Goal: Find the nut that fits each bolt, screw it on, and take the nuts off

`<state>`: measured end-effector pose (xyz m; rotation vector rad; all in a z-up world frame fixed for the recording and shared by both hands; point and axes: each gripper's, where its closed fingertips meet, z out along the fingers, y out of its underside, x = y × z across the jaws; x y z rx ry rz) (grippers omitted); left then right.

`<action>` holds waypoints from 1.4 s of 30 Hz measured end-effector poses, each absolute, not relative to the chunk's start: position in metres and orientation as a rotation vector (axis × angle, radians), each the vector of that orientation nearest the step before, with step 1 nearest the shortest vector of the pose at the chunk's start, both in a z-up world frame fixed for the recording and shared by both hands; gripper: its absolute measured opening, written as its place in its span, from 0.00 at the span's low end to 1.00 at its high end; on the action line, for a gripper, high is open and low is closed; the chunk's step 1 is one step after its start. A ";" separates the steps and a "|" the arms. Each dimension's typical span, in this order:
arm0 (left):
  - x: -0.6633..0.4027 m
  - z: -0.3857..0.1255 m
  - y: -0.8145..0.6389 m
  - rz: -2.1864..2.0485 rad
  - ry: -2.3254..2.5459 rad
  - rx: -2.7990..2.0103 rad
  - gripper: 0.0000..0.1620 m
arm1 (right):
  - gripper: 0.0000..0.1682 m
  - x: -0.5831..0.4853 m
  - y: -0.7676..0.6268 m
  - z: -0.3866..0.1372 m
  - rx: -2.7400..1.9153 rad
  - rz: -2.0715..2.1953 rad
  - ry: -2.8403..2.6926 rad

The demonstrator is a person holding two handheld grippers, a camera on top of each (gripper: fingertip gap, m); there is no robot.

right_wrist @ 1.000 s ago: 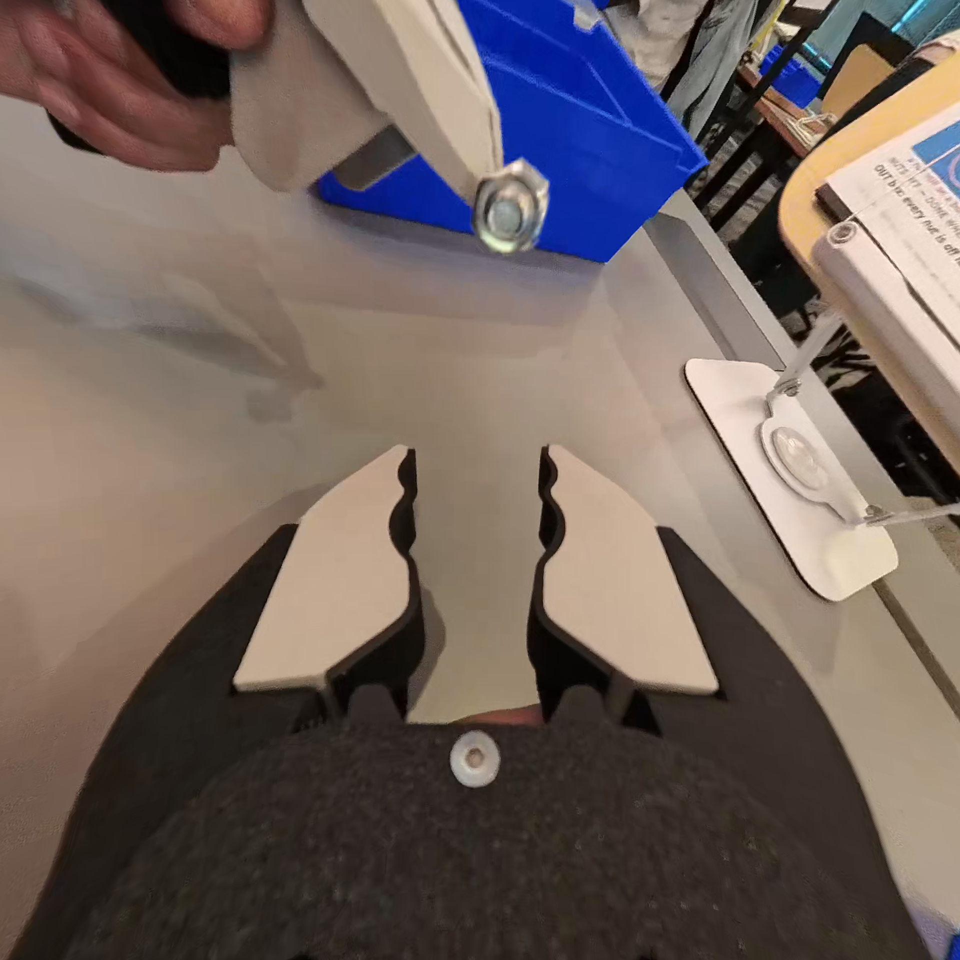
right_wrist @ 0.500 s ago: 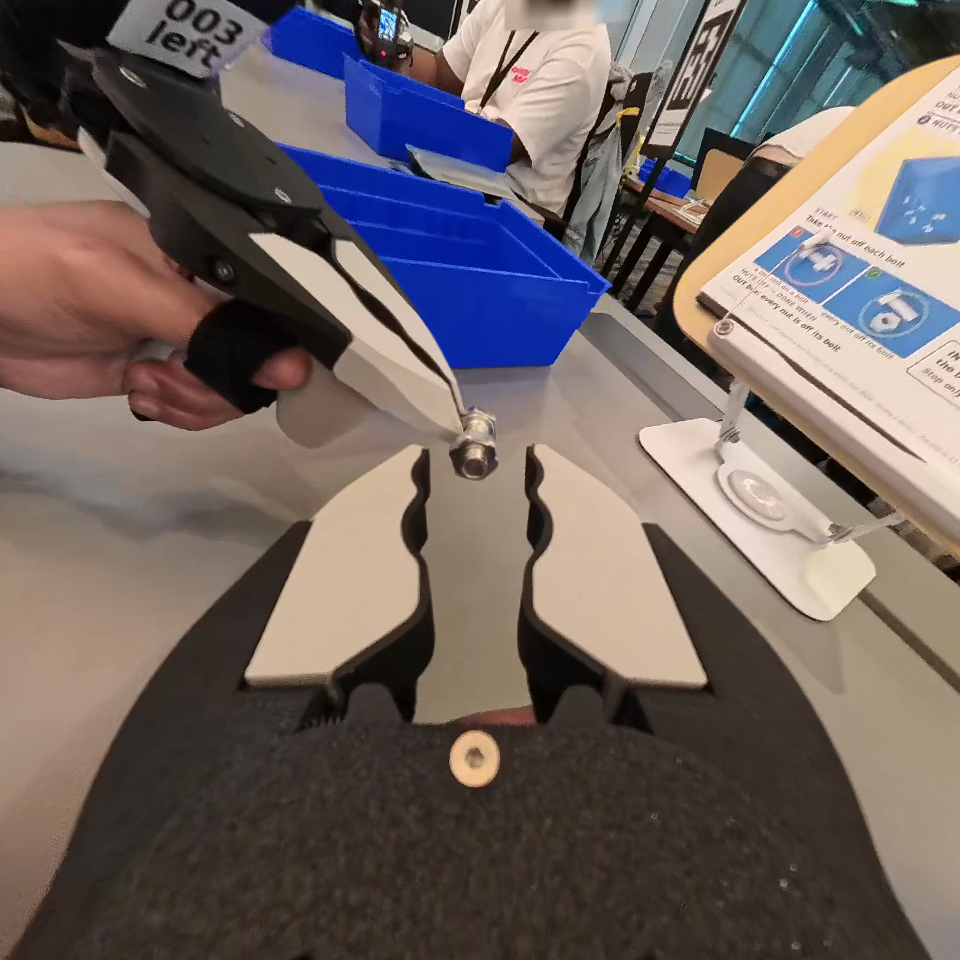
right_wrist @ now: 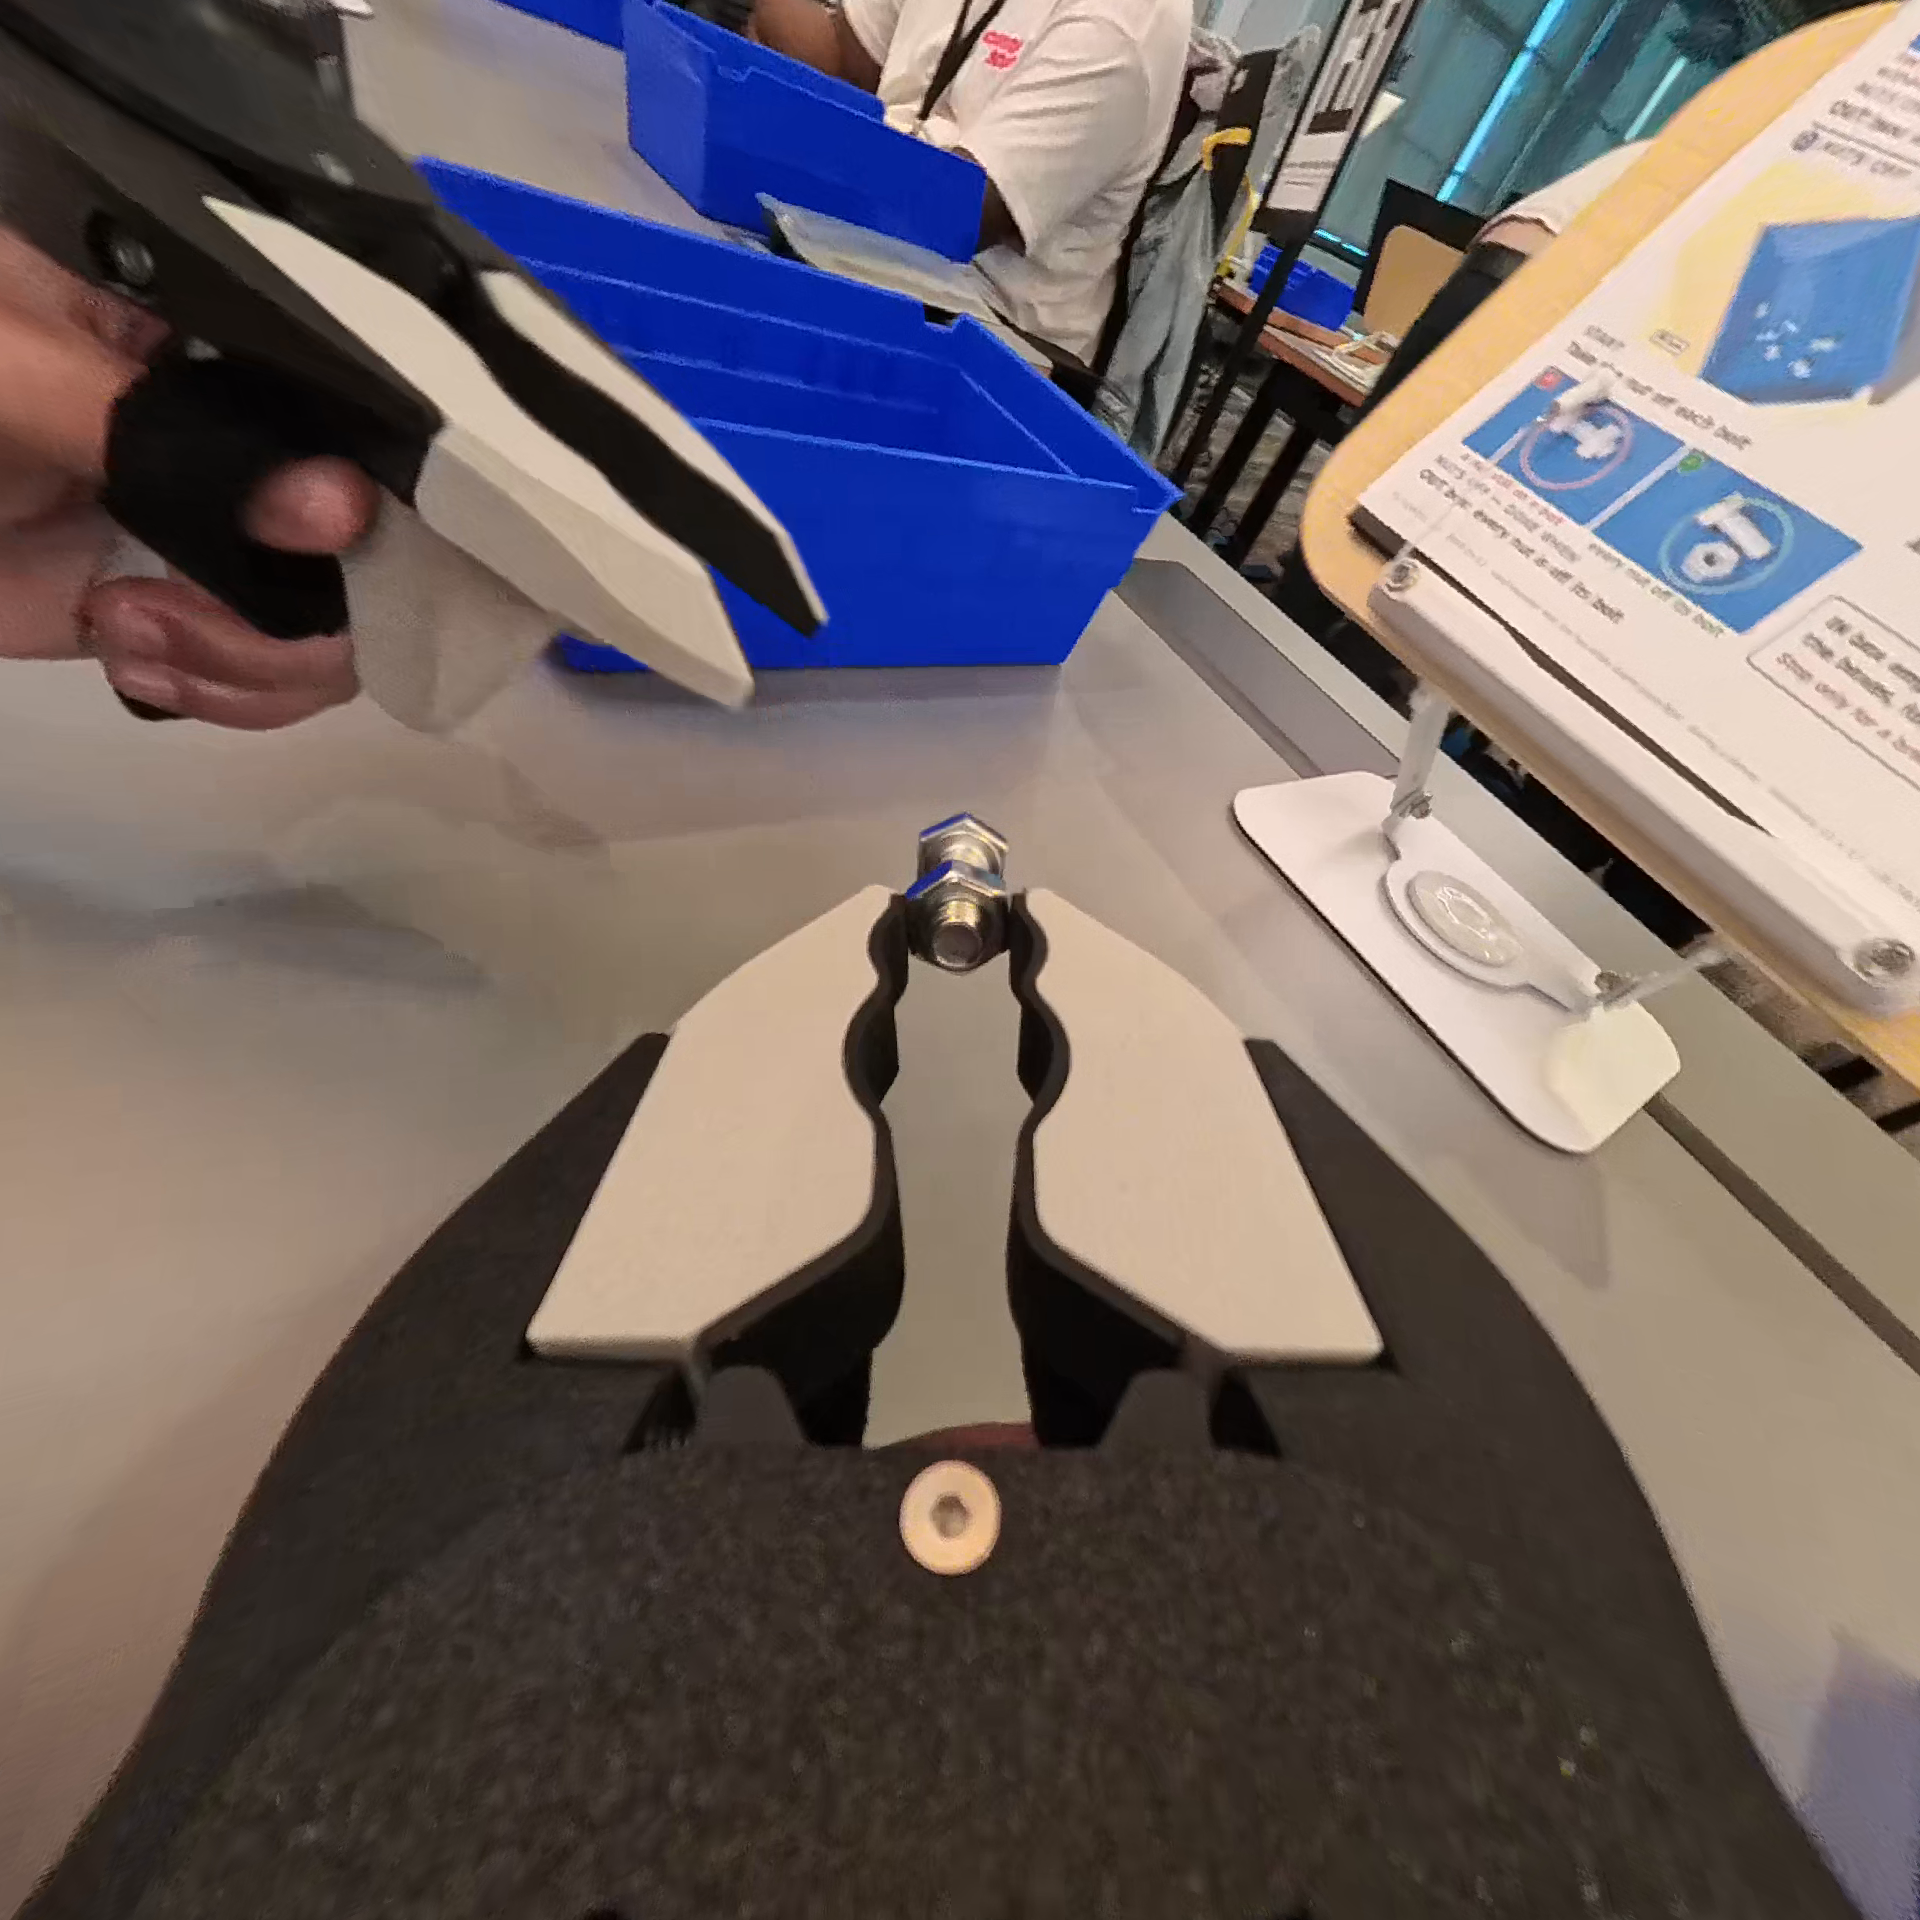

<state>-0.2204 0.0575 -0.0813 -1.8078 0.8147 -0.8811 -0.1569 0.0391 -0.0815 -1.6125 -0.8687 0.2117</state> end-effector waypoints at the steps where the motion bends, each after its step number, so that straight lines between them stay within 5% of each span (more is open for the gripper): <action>1: -0.230 -0.084 0.062 -0.882 0.748 -1.811 0.34 | 0.11 -0.152 0.039 -0.080 -1.616 0.202 -0.842; 10: -0.236 -0.095 0.059 -0.938 0.669 -1.787 0.31 | 0.11 -0.096 0.030 -0.063 -1.671 0.094 -0.666; 16: -0.214 -0.112 0.040 -0.985 0.766 -1.826 0.28 | 0.11 0.092 0.011 -0.011 -1.869 -0.097 -0.309; 20: -0.206 -0.110 0.034 -0.976 0.820 -1.808 0.27 | 0.11 0.202 0.005 -0.080 -2.277 -0.141 -0.246; 26: -0.210 -0.108 0.035 -0.983 0.799 -1.812 0.27 | 0.12 0.225 0.023 -0.163 -2.614 -0.080 -0.321; 42: -0.214 -0.112 0.036 -0.925 0.836 -1.829 0.25 | 0.11 0.215 -0.002 -0.190 -2.799 -0.054 -0.196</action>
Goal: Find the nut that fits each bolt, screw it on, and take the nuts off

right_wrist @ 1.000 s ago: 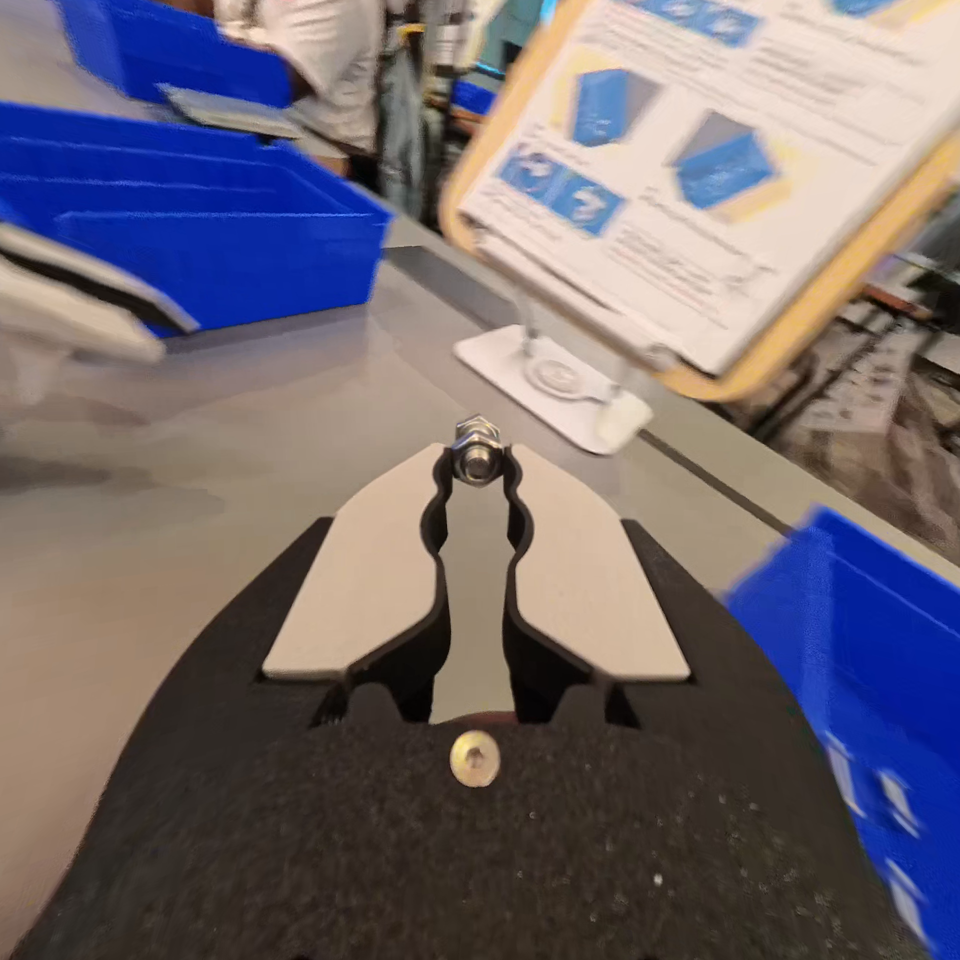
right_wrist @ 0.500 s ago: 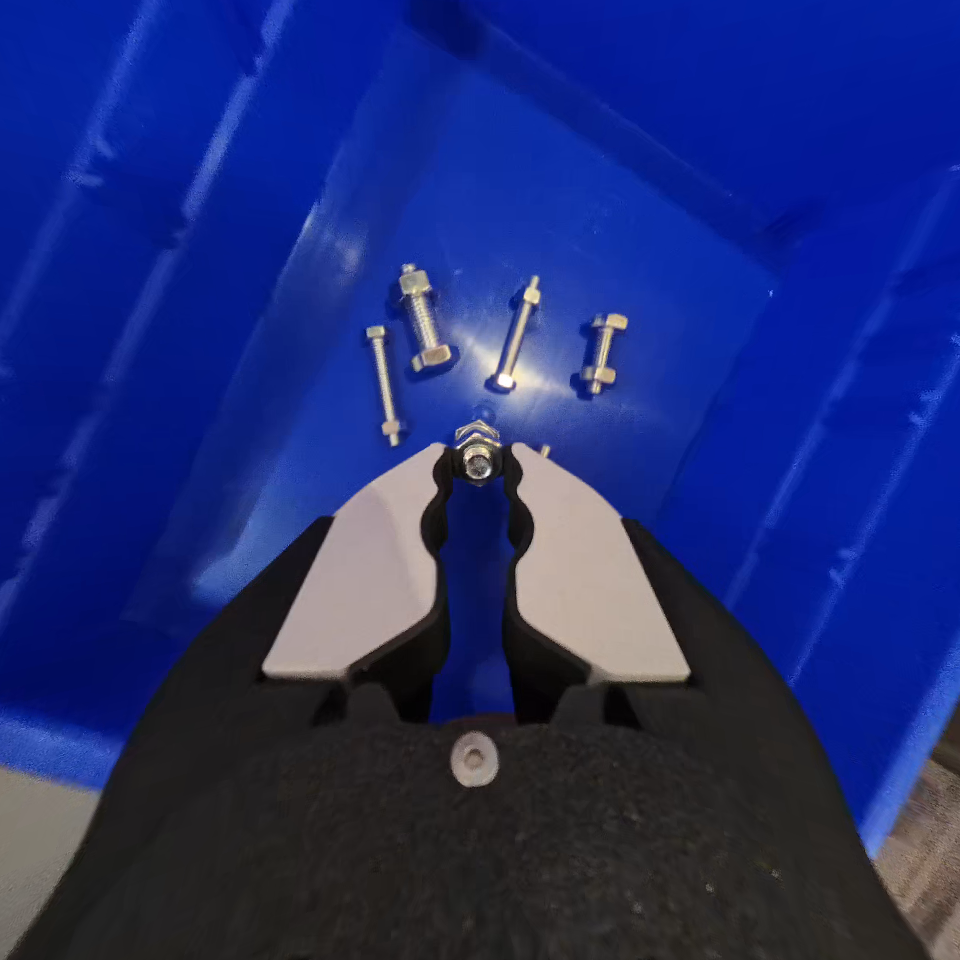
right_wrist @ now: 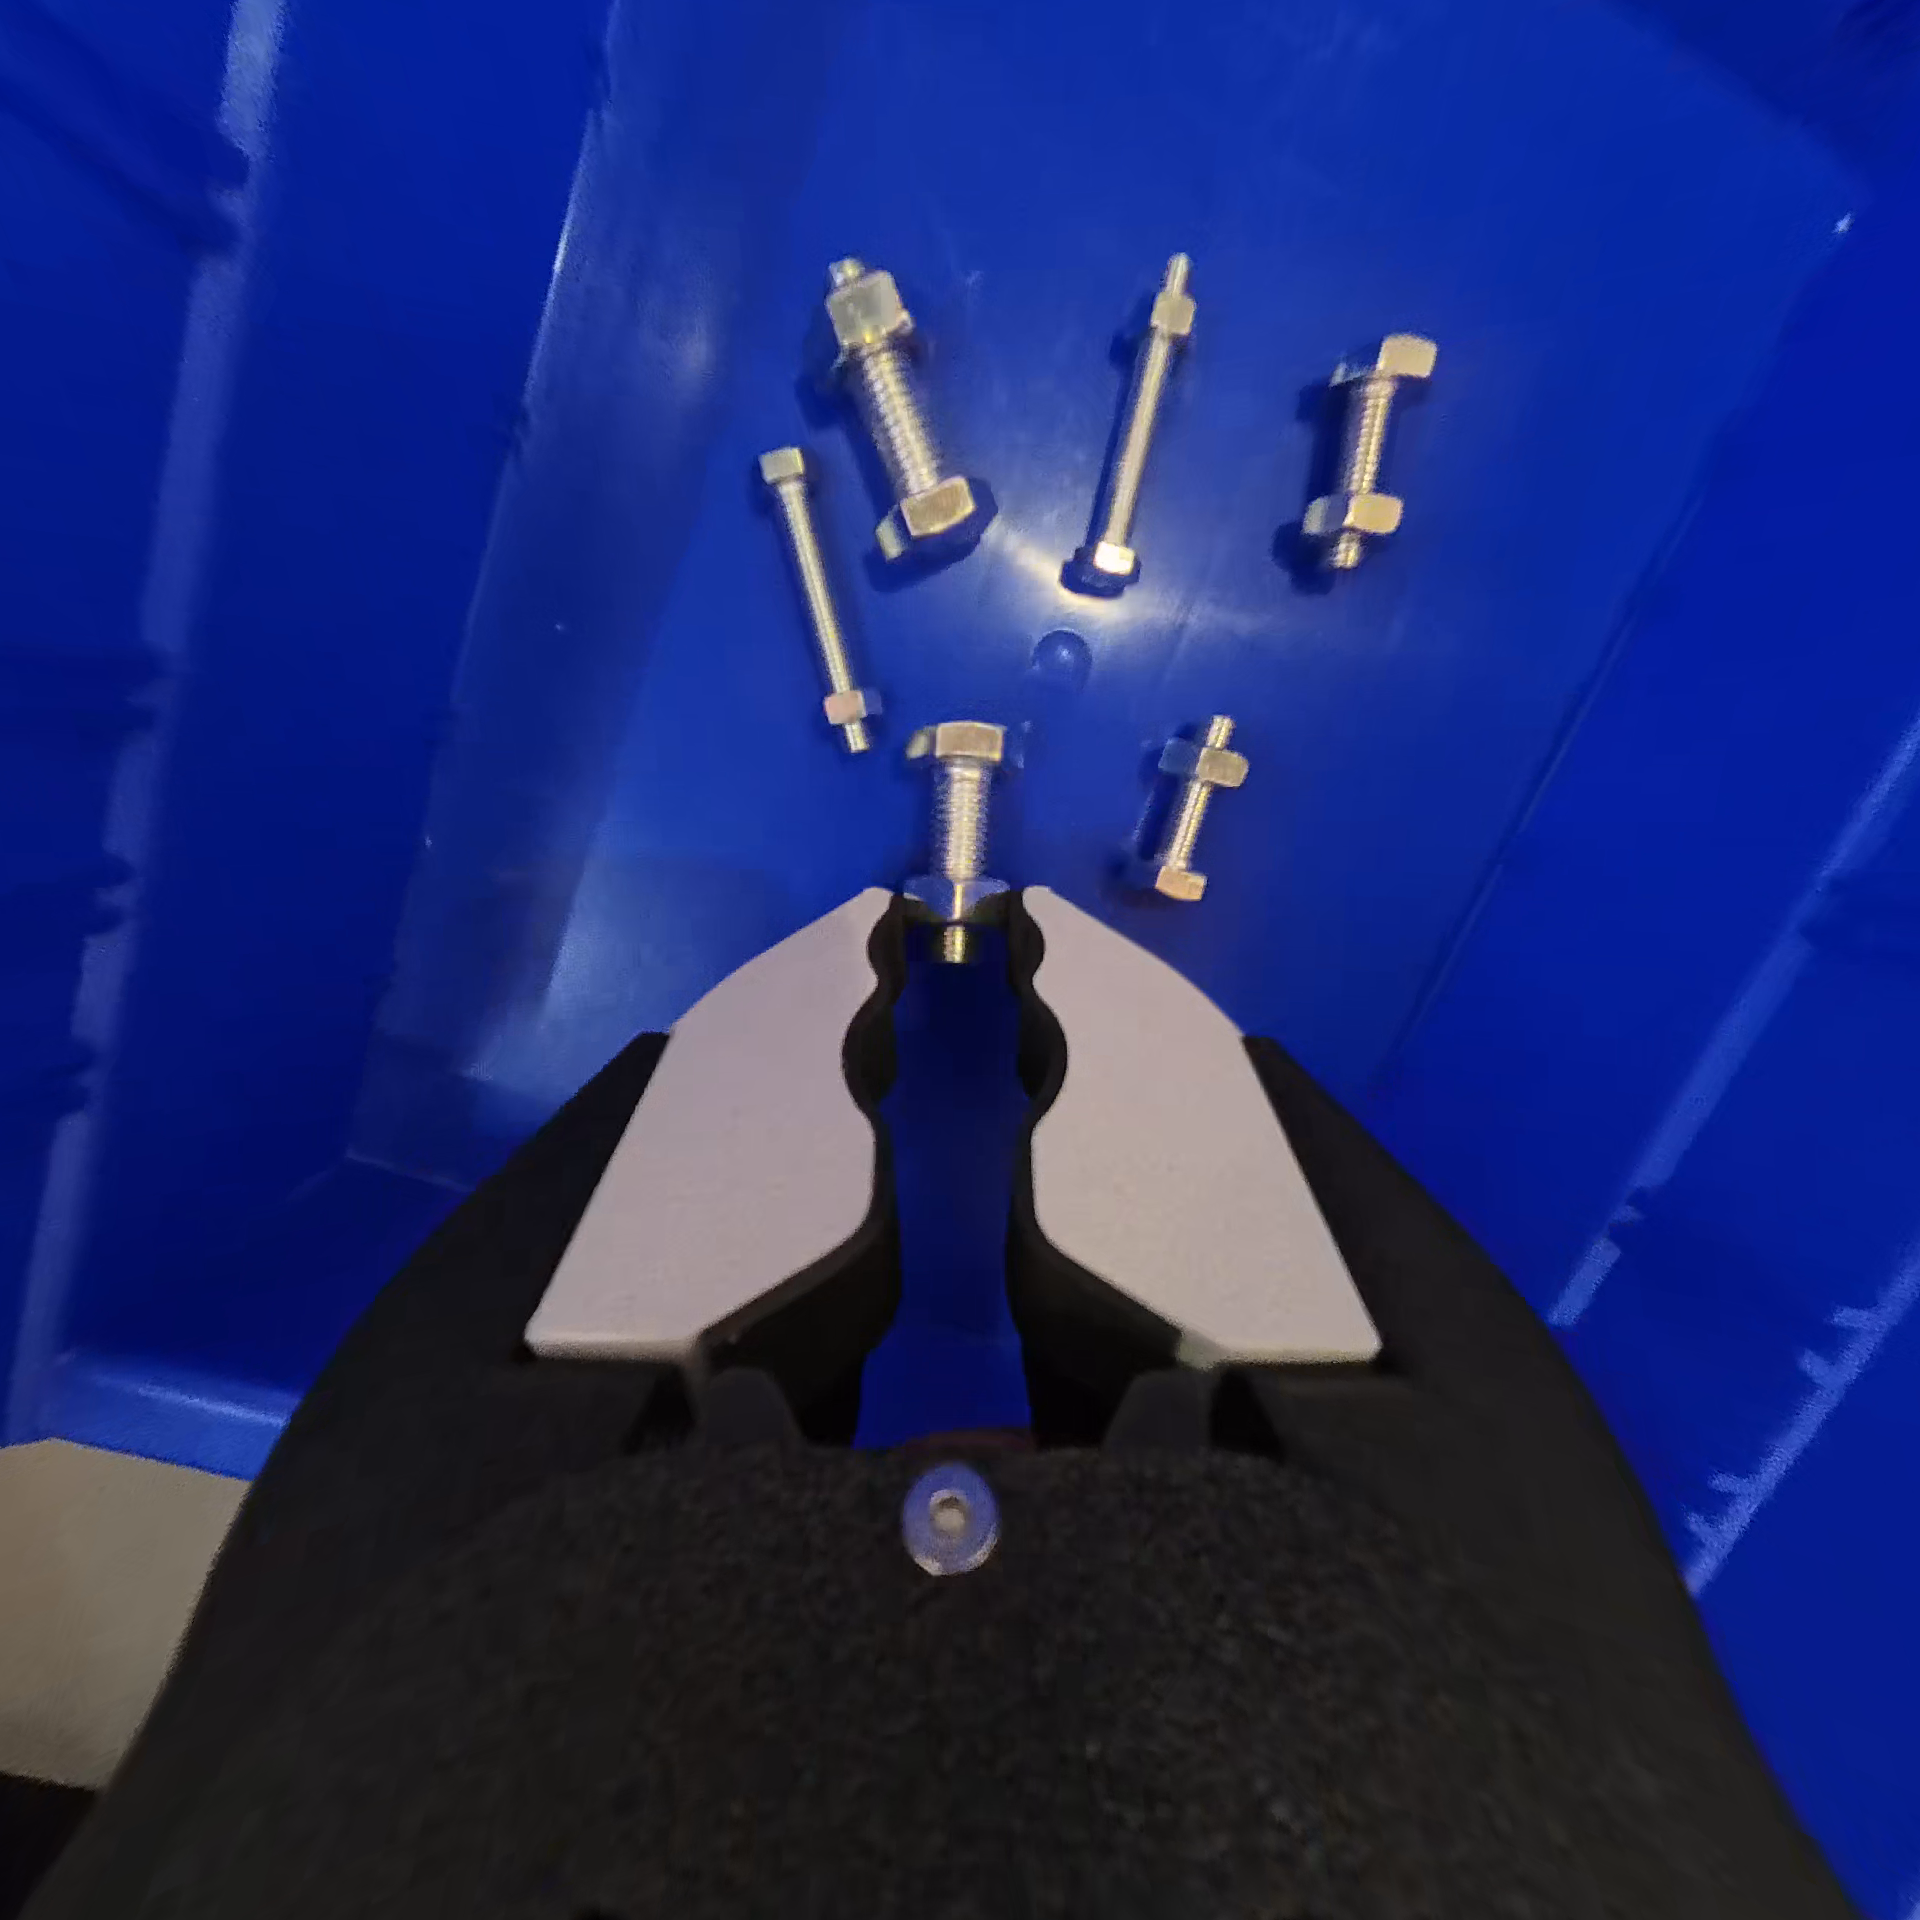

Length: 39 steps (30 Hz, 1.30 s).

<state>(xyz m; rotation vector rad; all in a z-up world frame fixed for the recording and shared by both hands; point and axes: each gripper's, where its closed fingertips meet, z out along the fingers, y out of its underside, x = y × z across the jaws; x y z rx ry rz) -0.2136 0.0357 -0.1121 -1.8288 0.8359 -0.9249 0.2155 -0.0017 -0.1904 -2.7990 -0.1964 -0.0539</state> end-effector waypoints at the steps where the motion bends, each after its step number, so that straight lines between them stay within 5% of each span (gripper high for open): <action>1: -0.214 -0.113 0.035 -0.917 0.838 -1.834 0.25 | 0.11 0.215 -0.002 -0.191 -2.803 -0.027 -0.172; 8: -0.228 -0.109 0.043 -0.856 0.794 -1.862 0.25 | 0.19 0.223 0.002 -0.175 -2.734 -0.104 -0.149; 18: -0.265 -0.098 0.049 -0.649 0.697 -1.854 0.24 | 0.19 0.084 -0.002 -0.011 -1.794 -0.089 -0.209; 29: -0.276 -0.105 0.034 -0.571 0.603 -1.853 0.23 | 0.19 -0.067 -0.019 -0.076 -1.682 0.191 -0.241; 39: -0.276 -0.127 0.026 -0.558 0.585 -1.946 0.23 | 0.20 -0.092 -0.029 -0.108 -1.775 0.183 -0.332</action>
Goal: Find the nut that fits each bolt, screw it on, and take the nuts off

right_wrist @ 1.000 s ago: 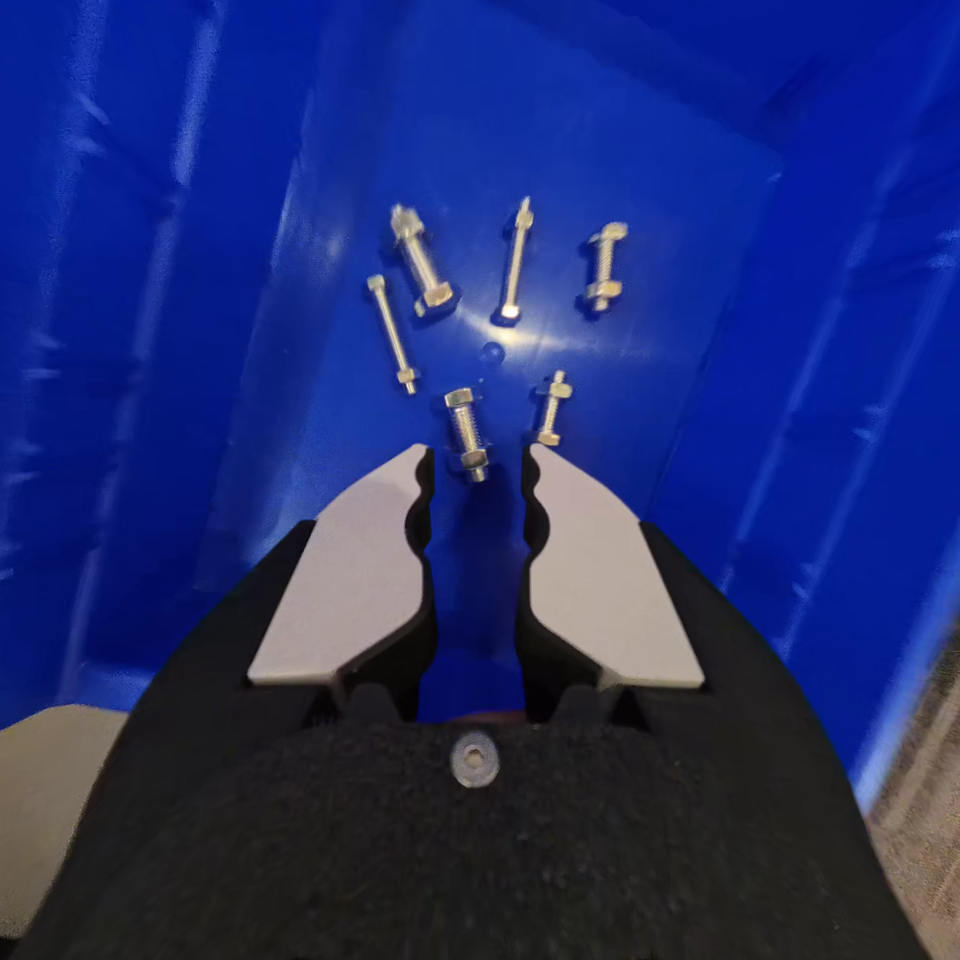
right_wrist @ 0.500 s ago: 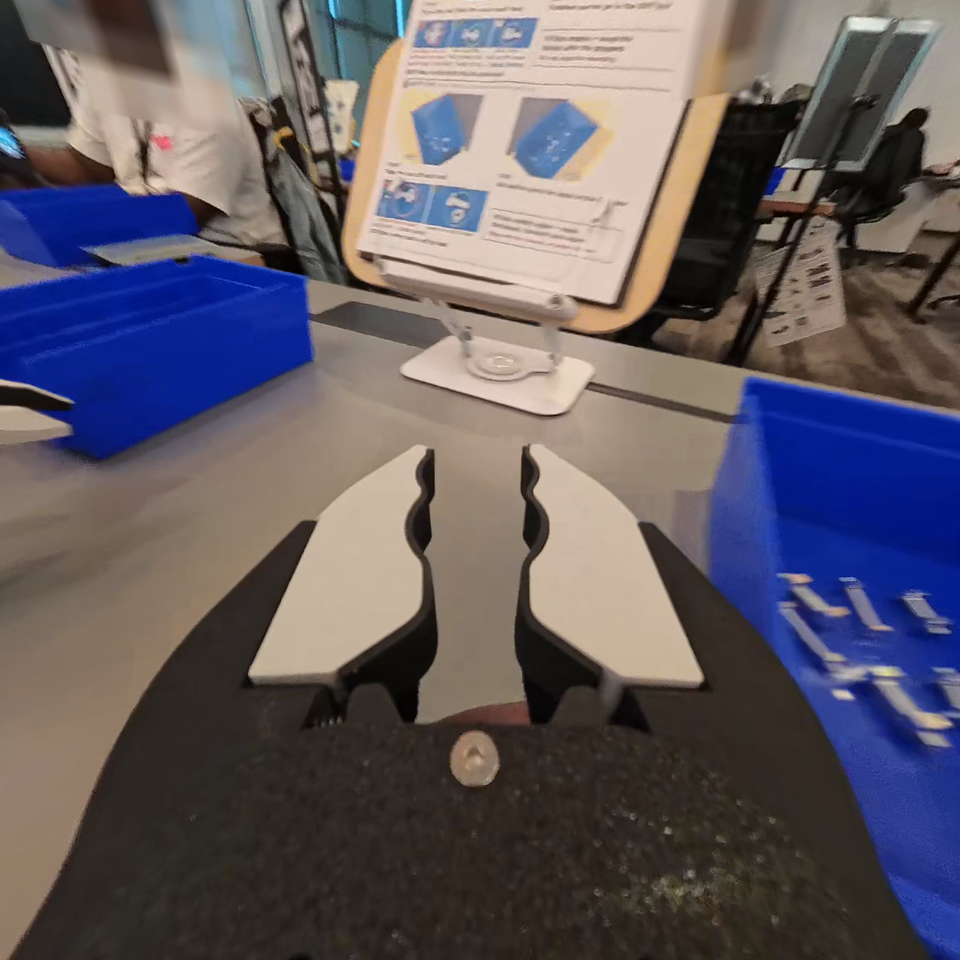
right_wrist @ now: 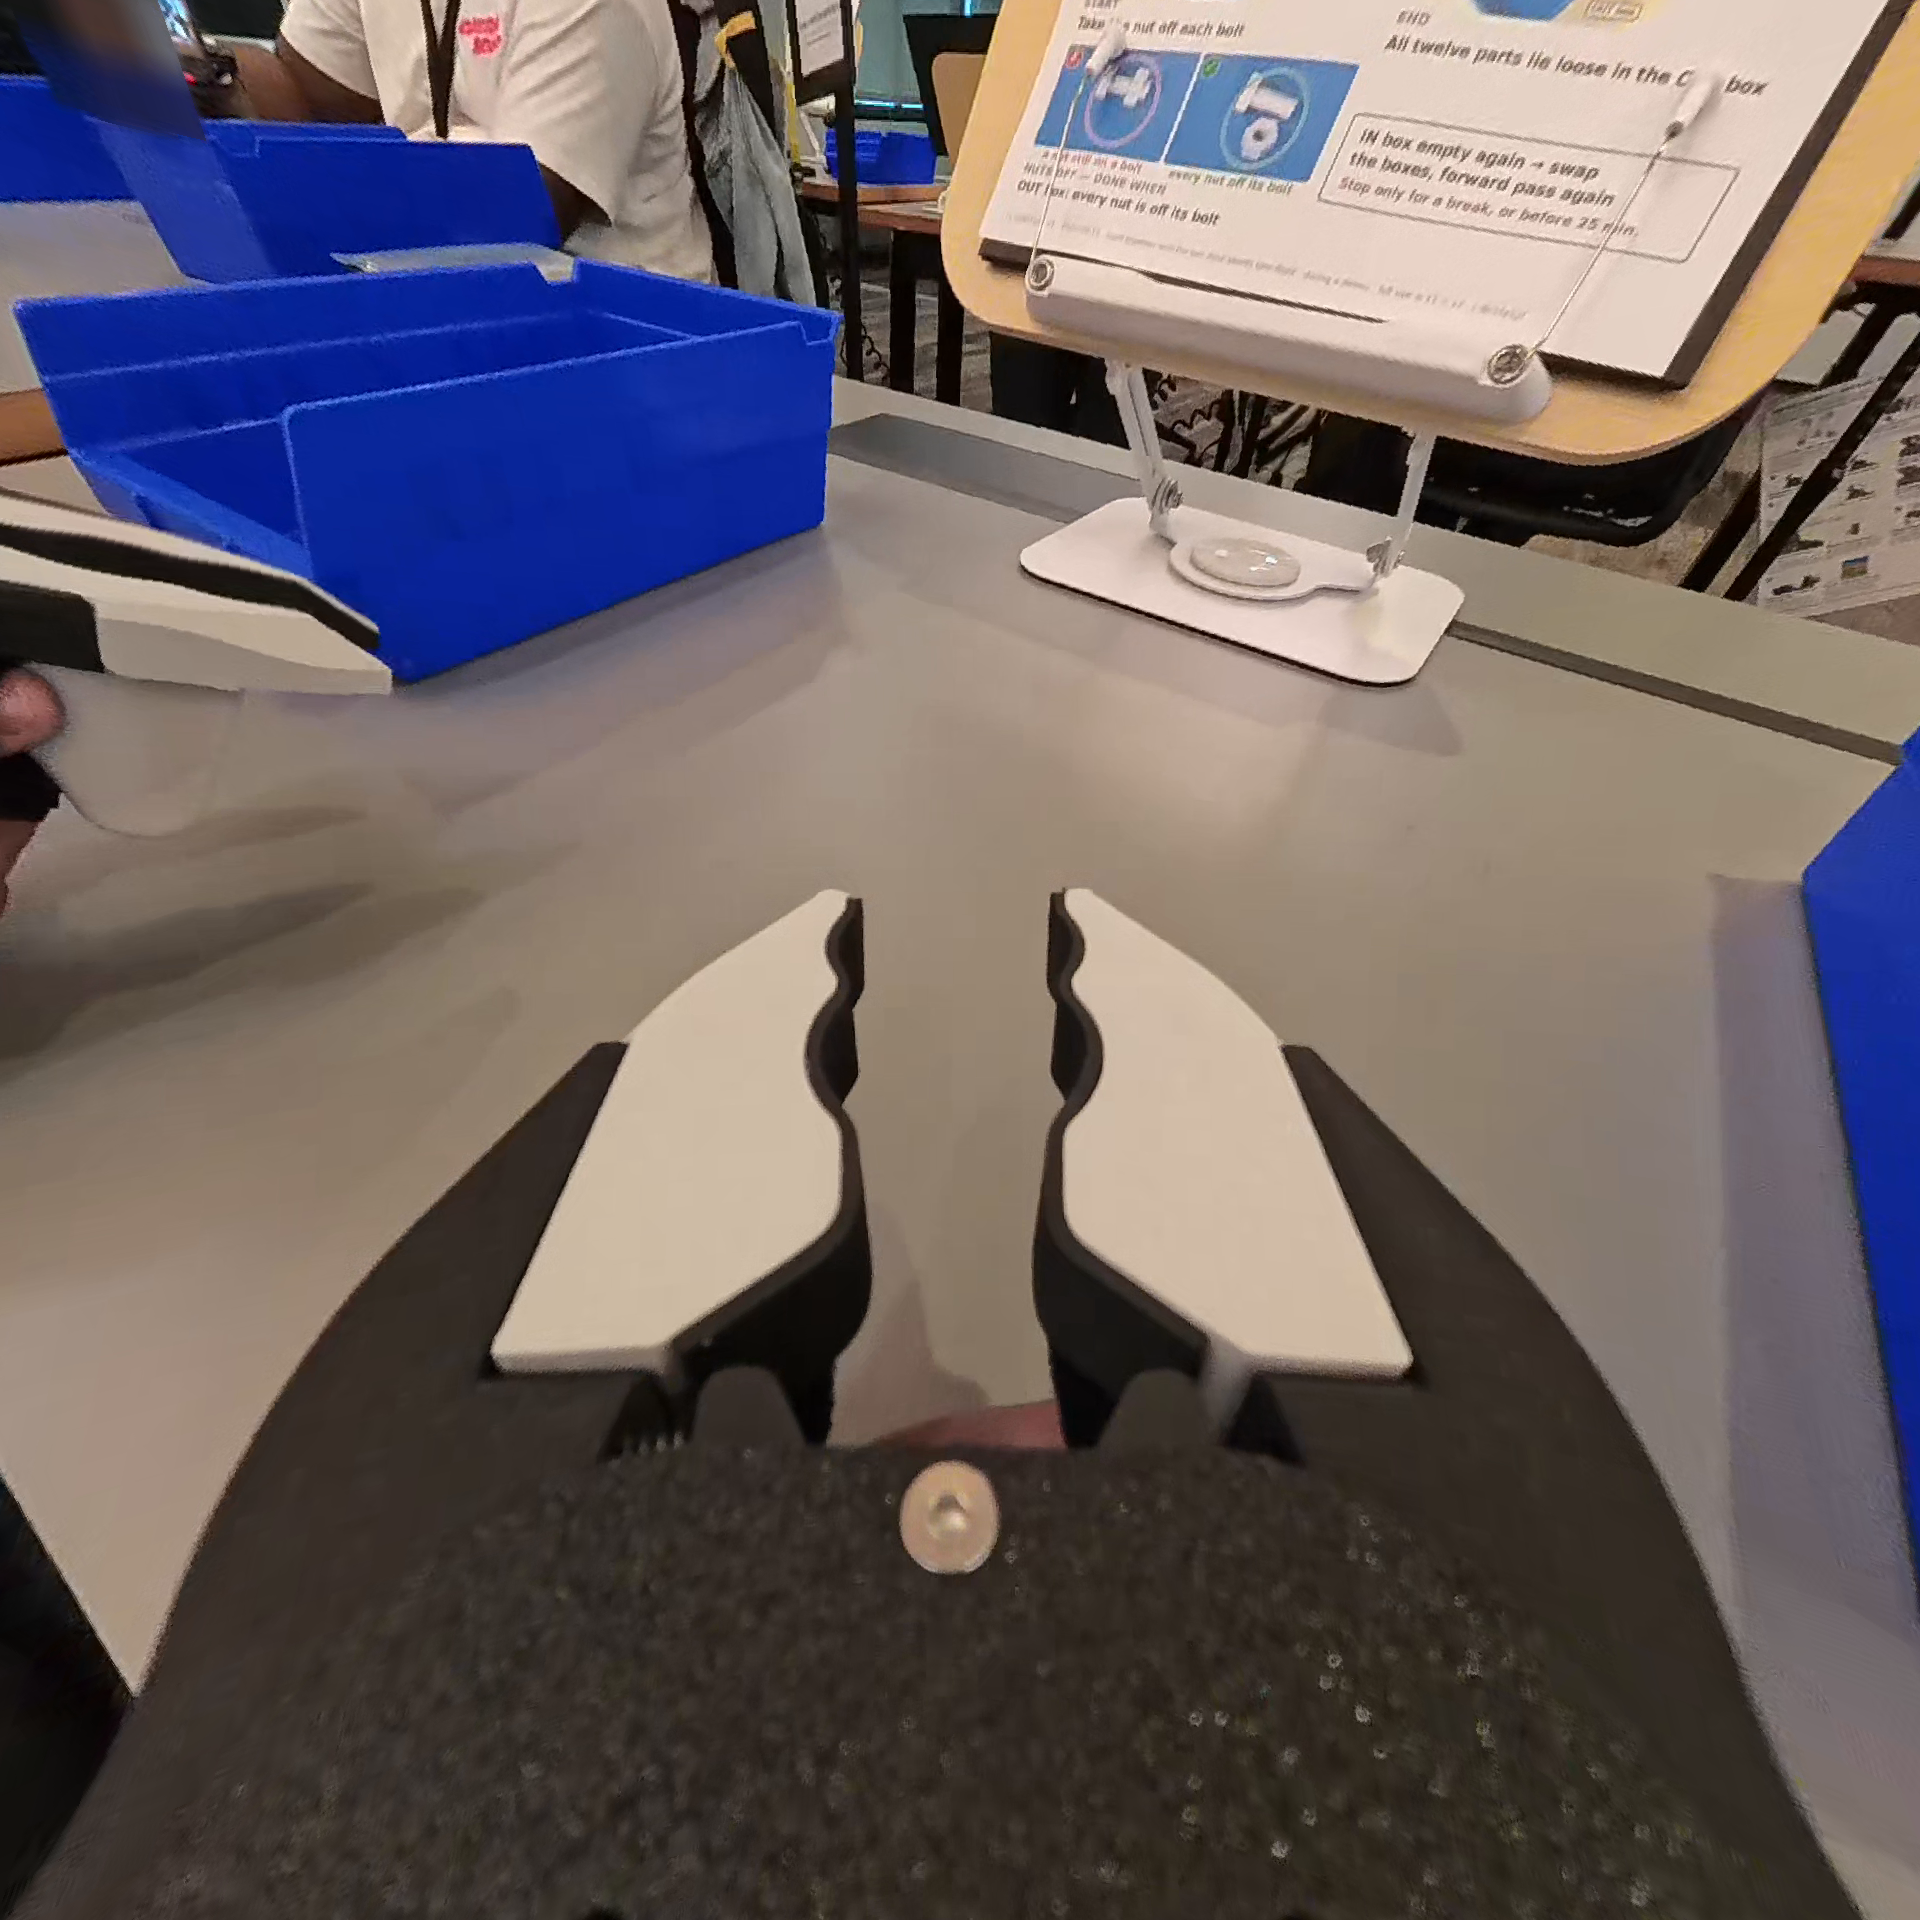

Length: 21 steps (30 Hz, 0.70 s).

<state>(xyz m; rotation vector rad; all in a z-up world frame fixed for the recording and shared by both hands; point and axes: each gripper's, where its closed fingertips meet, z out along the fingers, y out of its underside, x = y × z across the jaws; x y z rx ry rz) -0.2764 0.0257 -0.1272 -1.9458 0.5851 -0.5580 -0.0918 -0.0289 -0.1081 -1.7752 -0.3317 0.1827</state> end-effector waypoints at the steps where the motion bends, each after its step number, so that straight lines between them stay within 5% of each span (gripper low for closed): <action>1: -0.276 -0.126 0.025 -0.548 0.591 -1.940 0.23 | 0.20 -0.090 -0.029 -0.110 -1.783 0.178 -0.335; 7: -0.238 -0.139 0.008 -0.627 0.732 -1.995 0.24 | 0.19 -0.066 -0.038 -0.089 -1.738 0.127 -0.329; 12: -0.089 -0.118 -0.028 -0.803 0.959 -1.909 0.25 | 0.17 0.084 -0.080 -0.039 -1.651 -0.213 -0.063; 18: 0.095 -0.107 -0.036 -0.998 0.927 -1.922 0.23 | 0.25 0.231 -0.136 -0.078 -1.725 -0.355 0.339; 20: 0.124 -0.118 -0.021 -0.958 0.816 -2.009 0.08 | 0.25 0.242 -0.140 -0.089 -1.745 -0.353 0.383; 21: 0.132 -0.126 -0.016 -0.933 0.791 -2.050 0.09 | 0.25 0.244 -0.140 -0.090 -1.738 -0.342 0.395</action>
